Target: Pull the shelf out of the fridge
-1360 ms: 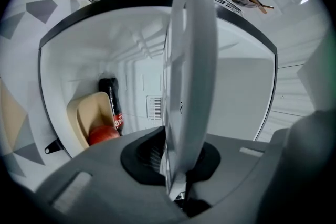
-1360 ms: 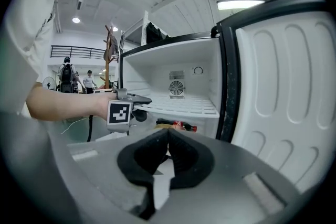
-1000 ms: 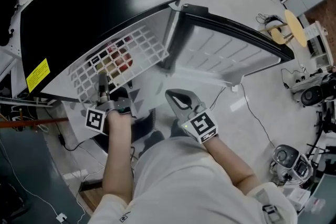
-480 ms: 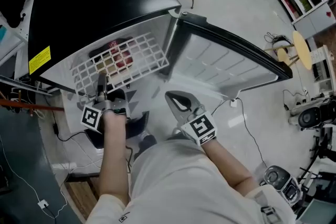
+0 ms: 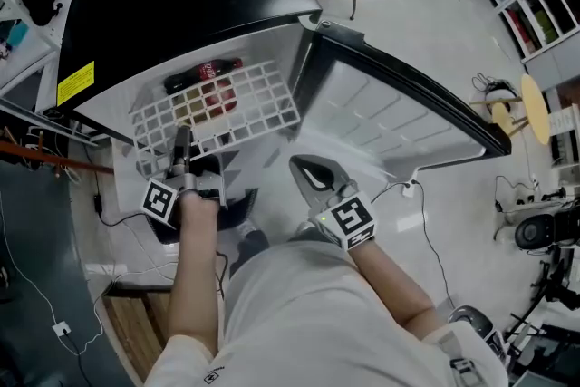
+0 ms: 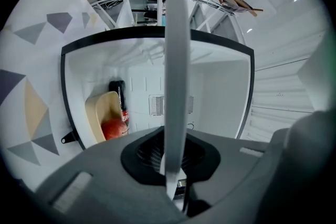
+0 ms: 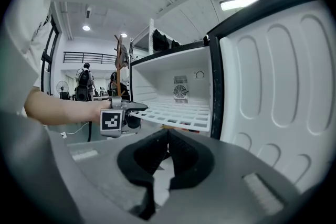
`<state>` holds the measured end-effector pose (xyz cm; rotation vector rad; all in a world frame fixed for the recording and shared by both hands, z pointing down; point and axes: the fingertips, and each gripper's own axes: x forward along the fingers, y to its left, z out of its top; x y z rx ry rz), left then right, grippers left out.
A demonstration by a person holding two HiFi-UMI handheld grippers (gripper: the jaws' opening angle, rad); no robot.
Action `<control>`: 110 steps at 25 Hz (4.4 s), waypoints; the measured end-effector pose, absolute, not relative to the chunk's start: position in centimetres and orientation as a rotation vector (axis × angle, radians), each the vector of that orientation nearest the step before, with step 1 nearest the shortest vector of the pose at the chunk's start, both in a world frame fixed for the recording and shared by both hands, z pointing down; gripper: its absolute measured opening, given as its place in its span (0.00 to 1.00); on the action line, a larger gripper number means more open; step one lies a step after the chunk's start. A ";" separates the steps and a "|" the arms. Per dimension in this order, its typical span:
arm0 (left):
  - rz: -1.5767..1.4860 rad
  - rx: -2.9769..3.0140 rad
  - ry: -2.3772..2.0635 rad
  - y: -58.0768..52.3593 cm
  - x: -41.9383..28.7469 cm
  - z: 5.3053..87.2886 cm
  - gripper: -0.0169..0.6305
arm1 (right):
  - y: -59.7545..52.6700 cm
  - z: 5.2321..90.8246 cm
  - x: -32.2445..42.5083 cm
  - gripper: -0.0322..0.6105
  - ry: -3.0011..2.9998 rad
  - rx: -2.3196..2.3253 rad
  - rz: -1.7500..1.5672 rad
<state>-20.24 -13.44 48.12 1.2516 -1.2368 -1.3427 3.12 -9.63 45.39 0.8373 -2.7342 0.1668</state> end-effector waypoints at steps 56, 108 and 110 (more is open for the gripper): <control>-0.208 1.668 -2.337 12.9 -11.2 40.4 0.07 | 1.8 41.1 3.2 0.05 -2.989 0.139 0.189; 0.201 1.929 -2.476 12.0 -18.4 35.5 0.07 | 3.6 36.1 -4.1 0.05 -2.968 0.323 -0.141; 0.200 1.929 -2.474 11.8 -18.3 35.5 0.07 | 3.5 36.2 -3.9 0.05 -2.970 0.326 -0.133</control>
